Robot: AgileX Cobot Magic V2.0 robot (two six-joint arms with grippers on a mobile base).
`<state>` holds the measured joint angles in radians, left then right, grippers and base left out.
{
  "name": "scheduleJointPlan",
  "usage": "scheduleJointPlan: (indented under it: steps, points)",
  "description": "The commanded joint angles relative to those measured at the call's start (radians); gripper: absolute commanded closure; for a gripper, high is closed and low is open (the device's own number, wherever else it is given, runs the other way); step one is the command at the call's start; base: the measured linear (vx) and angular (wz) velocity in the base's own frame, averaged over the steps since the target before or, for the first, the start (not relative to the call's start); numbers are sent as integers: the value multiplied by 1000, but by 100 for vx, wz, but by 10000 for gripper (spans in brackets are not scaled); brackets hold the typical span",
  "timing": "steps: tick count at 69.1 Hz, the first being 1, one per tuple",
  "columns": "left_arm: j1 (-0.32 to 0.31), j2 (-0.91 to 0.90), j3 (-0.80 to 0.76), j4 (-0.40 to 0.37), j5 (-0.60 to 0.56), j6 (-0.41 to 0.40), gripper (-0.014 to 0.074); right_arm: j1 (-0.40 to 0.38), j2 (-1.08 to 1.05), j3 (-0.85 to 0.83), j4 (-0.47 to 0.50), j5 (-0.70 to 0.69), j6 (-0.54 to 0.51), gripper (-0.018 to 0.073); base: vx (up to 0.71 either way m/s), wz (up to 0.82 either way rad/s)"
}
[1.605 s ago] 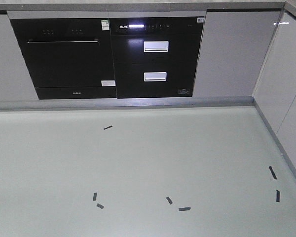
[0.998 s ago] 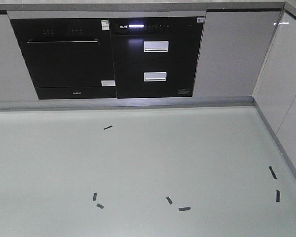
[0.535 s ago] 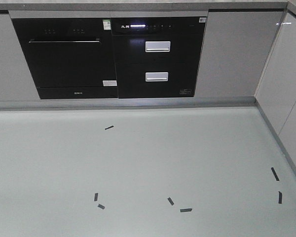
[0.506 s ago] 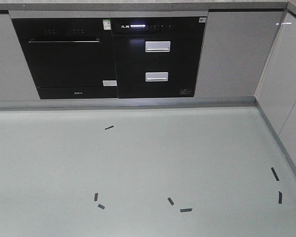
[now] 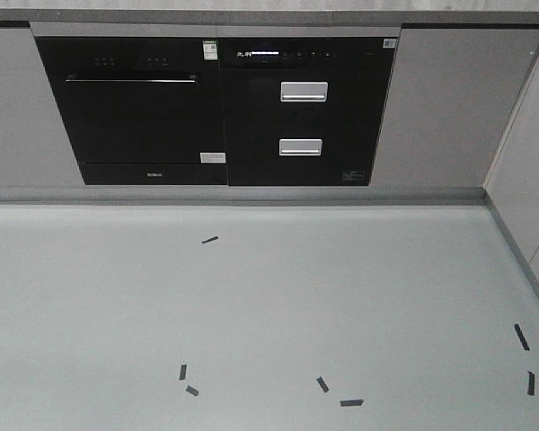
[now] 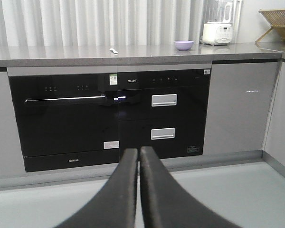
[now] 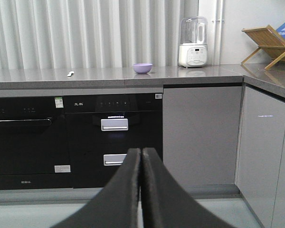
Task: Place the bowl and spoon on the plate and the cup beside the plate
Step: 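Drive the base toward the counter with the spoon and lavender bowl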
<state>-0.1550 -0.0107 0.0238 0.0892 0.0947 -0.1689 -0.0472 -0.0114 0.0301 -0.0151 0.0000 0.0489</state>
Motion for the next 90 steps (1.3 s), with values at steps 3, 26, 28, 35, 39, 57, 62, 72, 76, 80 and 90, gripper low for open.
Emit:
scheduleJointPlan:
  steps: [3, 26, 28, 35, 39, 57, 62, 72, 76, 80, 90]
  points:
    - [3, -14, -19, -8, -78, -2, 603, -6, -8, 7, -3, -71, -7, 570, 16, 2]
    - [3, -14, -19, -8, -78, -2, 603, -6, -8, 7, -3, -71, -7, 570, 20, -2]
    - [3, -14, -19, -8, -78, -2, 603, -6, -8, 7, -3, -71, -7, 570, 22, -8]
    - [3, -14, -19, -8, -78, -2, 603, -6, -8, 7, -3, -71, -7, 570, 22, -9]
    - [3, -14, -19, -8, -78, -2, 603, -6, -8, 7, -3, -71, -7, 570, 23, -10]
    - [3, -14, -19, -8, -78, -2, 603, -6, -8, 7, -3, -71, -7, 570, 24, -8]
    - [3, -14, -19, -8, -78, -2, 603, -6, -8, 7, -3, -71, -7, 570, 24, -5]
    - [3, -14, -19, -8, -78, -2, 603, -6, -8, 7, -3, -71, -7, 570, 26, -3]
    - [3, -14, -19, -8, -78, -2, 603, -6, -8, 7, -3, -71, -7, 570, 27, -1]
    - [3, -14, -19, -8, -78, -2, 603, -6, -8, 7, -3, -71, -7, 570, 28, -1]
    - [3, -14, -19, -8, -78, -2, 603, -6, -8, 7, -3, -71, -7, 570, 28, -1]
